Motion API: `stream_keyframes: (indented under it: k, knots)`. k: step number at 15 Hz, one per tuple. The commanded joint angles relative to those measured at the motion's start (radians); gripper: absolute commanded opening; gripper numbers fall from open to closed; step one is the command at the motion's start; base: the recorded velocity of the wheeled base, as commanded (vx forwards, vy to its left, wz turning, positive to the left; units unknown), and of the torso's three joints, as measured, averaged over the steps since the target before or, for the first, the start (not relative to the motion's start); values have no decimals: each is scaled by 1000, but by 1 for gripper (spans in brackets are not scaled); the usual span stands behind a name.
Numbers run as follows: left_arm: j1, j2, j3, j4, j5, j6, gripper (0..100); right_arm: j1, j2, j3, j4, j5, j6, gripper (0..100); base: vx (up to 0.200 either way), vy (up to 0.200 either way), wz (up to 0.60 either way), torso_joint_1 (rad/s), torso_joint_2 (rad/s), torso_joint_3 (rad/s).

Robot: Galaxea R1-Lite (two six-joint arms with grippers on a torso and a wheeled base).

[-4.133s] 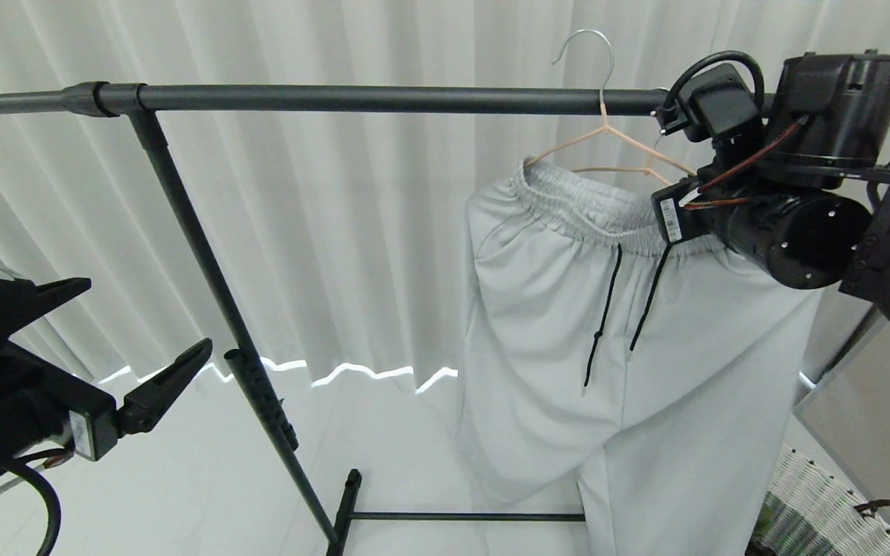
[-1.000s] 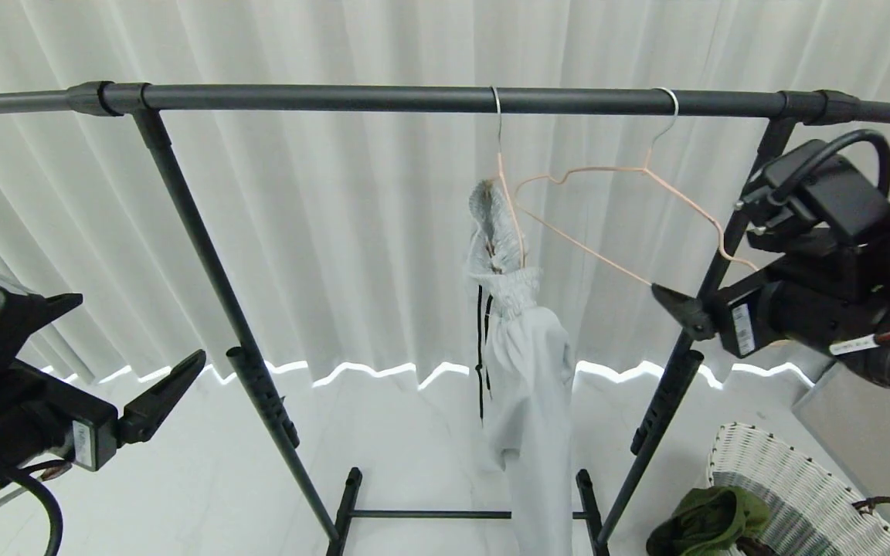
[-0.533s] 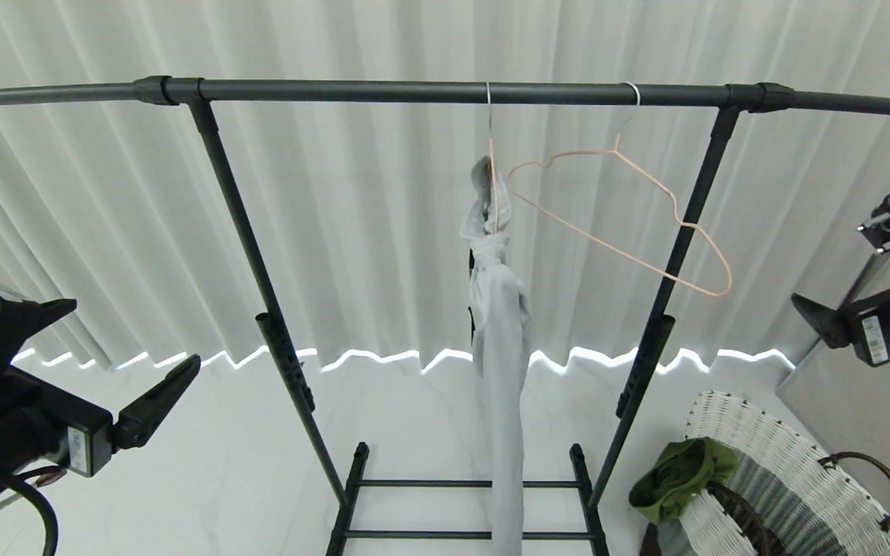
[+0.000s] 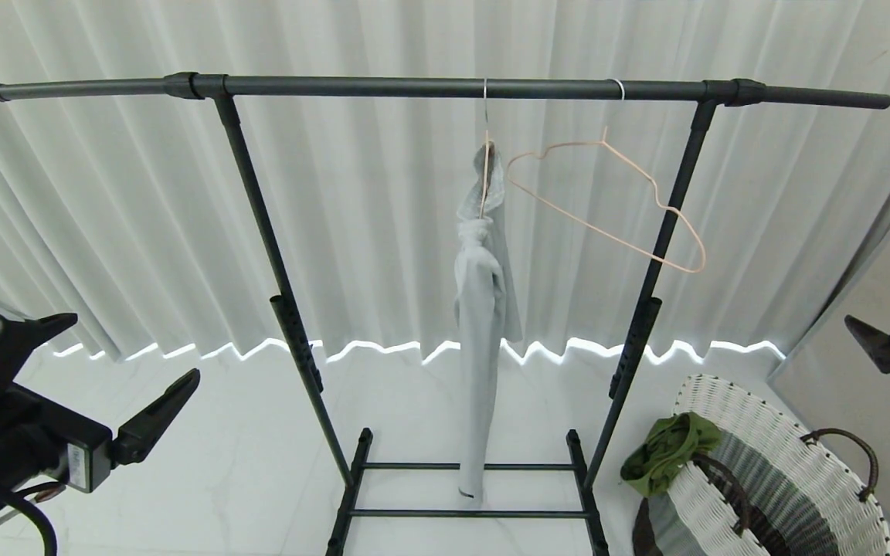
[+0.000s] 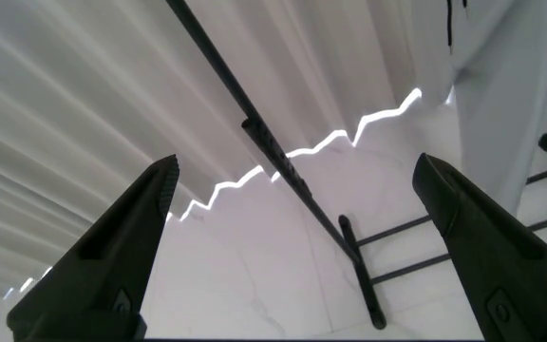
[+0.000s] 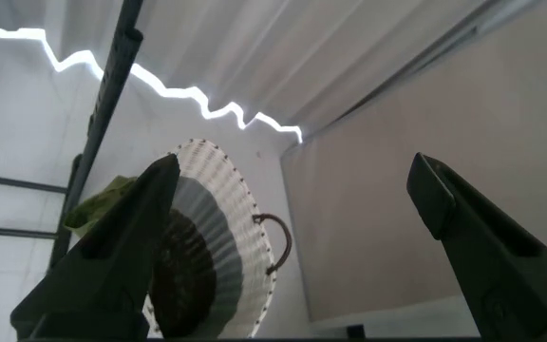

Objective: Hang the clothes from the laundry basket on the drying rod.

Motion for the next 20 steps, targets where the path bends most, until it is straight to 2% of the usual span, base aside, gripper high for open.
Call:
stream_keyframes:
  k: [1, 8, 20]
  knots:
    - [0, -2, 4, 0, 0, 0, 100, 0, -2, 3, -1, 0, -4, 100, 0, 0, 0, 0, 0, 0]
    - [0, -3, 2, 0, 0, -6, 100, 0, -4, 1, -1, 0, -6, 100, 0, 0, 0, -26, 63, 38]
    - [0, -9, 4, -2, -1, 0, 100, 1, -9, 1, -15, 0, -12, 100, 0, 0, 0, -165, 462, 296]
